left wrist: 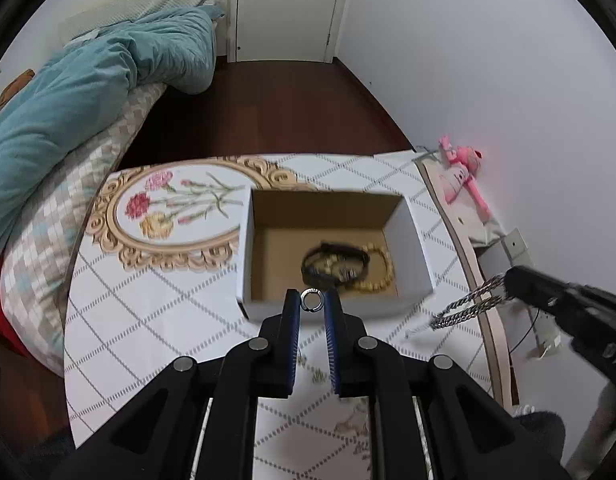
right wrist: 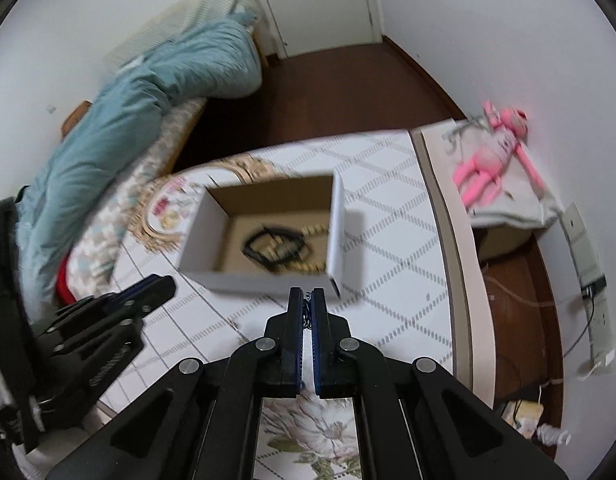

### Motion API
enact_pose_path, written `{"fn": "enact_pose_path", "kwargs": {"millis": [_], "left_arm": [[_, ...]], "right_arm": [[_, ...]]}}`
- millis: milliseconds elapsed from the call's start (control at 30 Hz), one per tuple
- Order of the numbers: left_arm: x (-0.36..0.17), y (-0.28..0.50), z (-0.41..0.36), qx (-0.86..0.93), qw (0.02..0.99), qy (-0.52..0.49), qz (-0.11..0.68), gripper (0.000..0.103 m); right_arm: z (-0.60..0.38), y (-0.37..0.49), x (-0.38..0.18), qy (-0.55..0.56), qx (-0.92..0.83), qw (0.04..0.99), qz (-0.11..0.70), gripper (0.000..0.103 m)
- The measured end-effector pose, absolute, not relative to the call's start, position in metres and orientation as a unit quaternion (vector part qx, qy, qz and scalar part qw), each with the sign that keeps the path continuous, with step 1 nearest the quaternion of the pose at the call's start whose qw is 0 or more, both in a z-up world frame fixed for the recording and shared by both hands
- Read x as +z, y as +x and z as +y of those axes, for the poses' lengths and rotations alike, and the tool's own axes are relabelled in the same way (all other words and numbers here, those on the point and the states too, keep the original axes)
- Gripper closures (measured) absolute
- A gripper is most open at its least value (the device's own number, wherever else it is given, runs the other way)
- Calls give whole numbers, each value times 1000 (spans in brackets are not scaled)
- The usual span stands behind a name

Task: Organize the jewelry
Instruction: 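Carry the ring in the left tool while the right tool carries the chain bracelet to the box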

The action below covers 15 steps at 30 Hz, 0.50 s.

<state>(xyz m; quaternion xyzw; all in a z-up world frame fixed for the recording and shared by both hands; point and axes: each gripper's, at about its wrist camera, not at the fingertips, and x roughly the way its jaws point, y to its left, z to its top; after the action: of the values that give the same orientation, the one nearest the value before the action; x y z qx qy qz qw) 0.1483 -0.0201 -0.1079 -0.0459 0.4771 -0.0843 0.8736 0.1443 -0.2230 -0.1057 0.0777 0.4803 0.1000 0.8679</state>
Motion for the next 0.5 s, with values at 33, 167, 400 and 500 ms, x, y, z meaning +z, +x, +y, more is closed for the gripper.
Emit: {"fn": "enact_pose_path", "kwargs": {"millis": [33, 167, 400, 500], "left_arm": [[-107, 154, -18, -84, 873, -48, 478, 93], [-107, 181, -13, -82, 868, -54, 486, 93], [-128, 232, -5, -74, 852, -46, 516, 93], [-137, 246, -6, -78, 844, -44, 529, 93]], "right_arm": [[-222, 149, -99, 78, 103, 870, 476, 99], [-213, 180, -79, 69, 111, 875, 466, 99], [-199, 241, -84, 61, 118, 866, 483, 99], [-194, 261, -97, 61, 117, 859, 495, 99]]}}
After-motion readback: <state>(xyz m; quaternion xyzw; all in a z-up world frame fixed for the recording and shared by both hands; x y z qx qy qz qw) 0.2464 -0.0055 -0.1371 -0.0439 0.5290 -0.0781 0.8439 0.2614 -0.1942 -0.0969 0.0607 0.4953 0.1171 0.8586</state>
